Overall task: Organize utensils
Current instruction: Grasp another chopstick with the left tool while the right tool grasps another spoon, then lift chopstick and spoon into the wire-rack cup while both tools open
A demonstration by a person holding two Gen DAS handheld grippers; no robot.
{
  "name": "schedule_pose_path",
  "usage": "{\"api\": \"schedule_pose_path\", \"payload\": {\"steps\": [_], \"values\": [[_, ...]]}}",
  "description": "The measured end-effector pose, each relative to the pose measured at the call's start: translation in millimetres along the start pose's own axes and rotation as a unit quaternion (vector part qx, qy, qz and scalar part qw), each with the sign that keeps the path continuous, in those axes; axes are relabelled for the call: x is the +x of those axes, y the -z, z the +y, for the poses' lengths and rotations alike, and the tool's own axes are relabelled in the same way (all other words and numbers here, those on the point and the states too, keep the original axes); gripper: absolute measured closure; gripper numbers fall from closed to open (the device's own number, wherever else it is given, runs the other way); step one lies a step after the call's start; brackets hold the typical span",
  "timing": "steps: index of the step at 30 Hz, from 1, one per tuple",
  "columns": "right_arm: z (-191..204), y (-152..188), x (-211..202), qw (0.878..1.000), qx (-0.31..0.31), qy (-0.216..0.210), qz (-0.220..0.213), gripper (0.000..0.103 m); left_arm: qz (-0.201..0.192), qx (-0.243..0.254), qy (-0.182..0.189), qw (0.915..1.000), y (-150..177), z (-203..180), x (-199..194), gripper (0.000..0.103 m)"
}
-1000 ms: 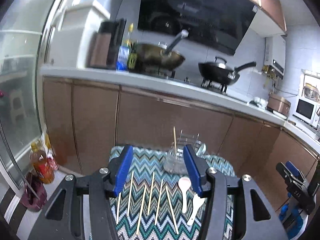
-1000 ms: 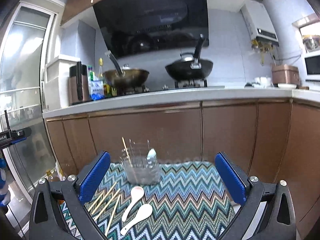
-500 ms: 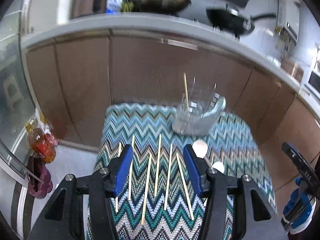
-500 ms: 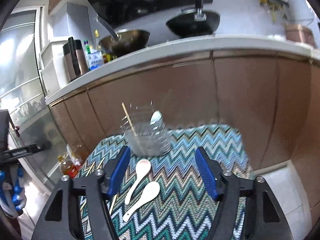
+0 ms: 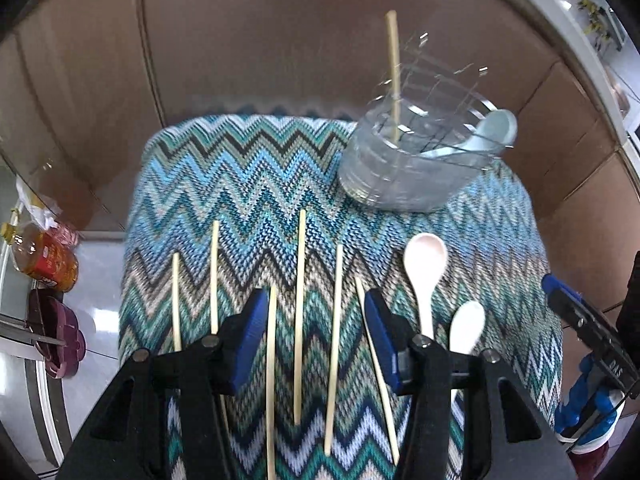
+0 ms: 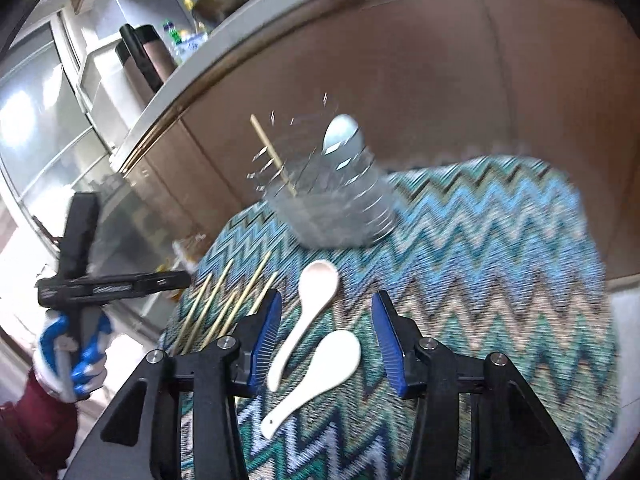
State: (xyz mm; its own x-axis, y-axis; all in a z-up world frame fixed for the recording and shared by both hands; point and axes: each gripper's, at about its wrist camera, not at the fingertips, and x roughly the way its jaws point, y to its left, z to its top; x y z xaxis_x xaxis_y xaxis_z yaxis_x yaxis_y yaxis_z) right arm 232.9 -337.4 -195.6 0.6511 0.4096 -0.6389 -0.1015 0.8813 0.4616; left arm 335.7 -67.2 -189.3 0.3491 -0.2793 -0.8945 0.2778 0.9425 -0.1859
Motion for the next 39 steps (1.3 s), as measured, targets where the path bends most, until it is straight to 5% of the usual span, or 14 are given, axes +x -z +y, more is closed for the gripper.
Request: {"api": "schedule_pose_path", "payload": {"steps": [8, 18, 39], "values": [[-14, -23, 70, 0.996, 0.009, -0.048, 0.069, 0.064, 0.070, -0.006, -0.002, 0.9975, -29, 10, 58, 0.067], [-24, -34, 129, 0.989, 0.002, -0.060, 0.132, 0.074, 0.115, 0.005, -0.013, 0.9933, -45, 18, 90, 0.076], [-17, -44, 171, 0.983, -0.033, -0.071, 0.168, 0.096, 0.152, 0.034, -0.038, 0.9871, -51, -12, 114, 0.098]]}}
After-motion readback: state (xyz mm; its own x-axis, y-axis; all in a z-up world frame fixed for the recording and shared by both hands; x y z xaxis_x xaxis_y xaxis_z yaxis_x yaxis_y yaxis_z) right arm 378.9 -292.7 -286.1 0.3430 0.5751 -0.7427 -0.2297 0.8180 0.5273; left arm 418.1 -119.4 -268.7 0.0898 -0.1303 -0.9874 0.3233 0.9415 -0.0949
